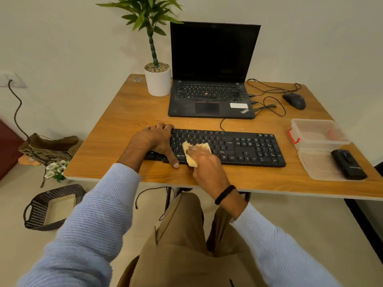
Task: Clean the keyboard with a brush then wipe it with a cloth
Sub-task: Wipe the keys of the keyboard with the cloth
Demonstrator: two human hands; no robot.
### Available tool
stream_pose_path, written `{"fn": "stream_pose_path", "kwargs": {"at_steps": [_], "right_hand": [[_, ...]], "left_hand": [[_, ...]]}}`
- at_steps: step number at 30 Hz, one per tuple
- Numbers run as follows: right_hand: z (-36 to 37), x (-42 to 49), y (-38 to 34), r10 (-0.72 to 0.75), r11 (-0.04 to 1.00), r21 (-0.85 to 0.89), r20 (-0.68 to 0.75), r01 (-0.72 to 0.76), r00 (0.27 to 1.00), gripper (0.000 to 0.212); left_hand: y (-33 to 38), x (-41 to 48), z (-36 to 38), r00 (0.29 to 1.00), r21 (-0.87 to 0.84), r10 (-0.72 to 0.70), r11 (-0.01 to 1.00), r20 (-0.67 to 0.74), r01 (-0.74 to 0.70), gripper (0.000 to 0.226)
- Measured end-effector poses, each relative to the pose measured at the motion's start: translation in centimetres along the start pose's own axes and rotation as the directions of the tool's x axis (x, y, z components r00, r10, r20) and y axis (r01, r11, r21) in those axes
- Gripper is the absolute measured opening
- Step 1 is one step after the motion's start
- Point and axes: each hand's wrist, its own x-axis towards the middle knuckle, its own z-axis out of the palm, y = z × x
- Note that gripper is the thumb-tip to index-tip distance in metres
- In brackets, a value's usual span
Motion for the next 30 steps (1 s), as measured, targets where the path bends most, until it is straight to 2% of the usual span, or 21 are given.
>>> {"fn": "stream_pose_path", "kwargs": {"at_steps": [1,4,5,8,9,12,13,16,17,20,21,23,24,25,27,30], "right_hand": [[-0.2,-0.2,0.6,0.006,1.0,-0.002,-0.014,-0.006,1.0,0.054],[-0.7,0.1,2.0,0.183,0.983,0.014,-0.157,-0.183,0.97,0.054],[-0.5,-0.1,1.5,0.171,0.985,0.007,-0.143,-0.172,0.975,0.055],[0.3,-2.0,0.1,-0.017,1.0,-0.001,-0.038,0.017,0.999,0.057],[0.1,-2.2,0.4,-0.012,1.0,0.009,-0.042,0.012,0.999,0.057],[-0.6,-1.1,2.0,0.208,0.978,0.058,-0.173,-0.201,0.963,0.055],[-0.5,-1.0,1.5,0.19,0.982,0.041,-0.163,-0.186,0.968,0.056],[0.3,-2.5,-0.1,-0.048,0.999,-0.002,-0.038,0.048,0.998,0.057],[0.1,-2.8,0.2,-0.051,0.999,0.017,-0.033,0.052,0.998,0.057],[-0.8,-2.0,2.4,0.2,0.98,0.036,-0.185,-0.196,0.962,0.053],[-0.9,-1.9,2.3,0.226,0.974,0.022,-0.218,-0.226,0.95,0.052],[-0.4,-2.6,0.9,0.103,0.993,-0.036,-0.164,-0.111,0.981,0.052],[-0.1,-3.3,0.5,0.041,0.999,-0.015,-0.131,-0.044,0.99,0.053],[-0.3,-3.9,0.4,0.042,0.998,0.048,-0.115,-0.037,0.992,0.055],[-1.5,-4.6,1.2,0.148,0.978,0.169,-0.176,-0.118,0.973,0.055],[-3.3,-4.2,3.4,0.361,0.931,0.195,-0.382,-0.308,0.851,0.053]], "left_hand": [[0.0,0.0,0.0,1.0,0.001,0.001,1.0,-0.003,-0.001,0.151],[0.0,-0.1,0.0,1.0,-0.015,-0.009,1.0,-0.005,0.009,0.15],[0.0,-0.2,0.0,1.0,-0.018,-0.013,1.0,-0.007,0.013,0.149],[0.2,-0.3,-0.1,1.0,-0.014,-0.02,1.0,0.006,0.02,0.148],[0.3,-0.3,0.0,1.0,-0.014,-0.021,1.0,0.004,0.021,0.148],[0.1,-0.2,-0.1,1.0,-0.03,-0.028,0.999,0.007,0.028,0.148],[0.0,-0.1,-0.1,1.0,-0.034,-0.03,0.999,0.008,0.03,0.149],[0.2,-0.1,-0.1,0.999,-0.02,-0.039,0.999,0.02,0.039,0.149],[0.2,-0.1,-0.1,0.999,-0.015,-0.038,0.999,0.019,0.038,0.149],[0.2,-0.2,-0.1,0.999,-0.023,-0.034,0.999,0.009,0.035,0.149],[0.3,-0.3,-0.1,0.999,-0.024,-0.034,0.999,0.008,0.034,0.148],[0.4,-0.3,-0.2,0.999,-0.01,-0.032,0.999,0.01,0.032,0.147],[0.6,-0.2,-0.3,1.0,0.005,-0.021,1.0,0.007,0.021,0.147],[0.7,-0.1,-0.3,1.0,0.013,-0.002,1.0,-0.003,0.002,0.148],[0.7,0.1,0.1,0.998,0.002,0.052,0.999,-0.035,-0.052,0.149],[1.3,0.6,1.5,0.987,0.005,0.135,0.991,-0.09,-0.135,0.149]]}}
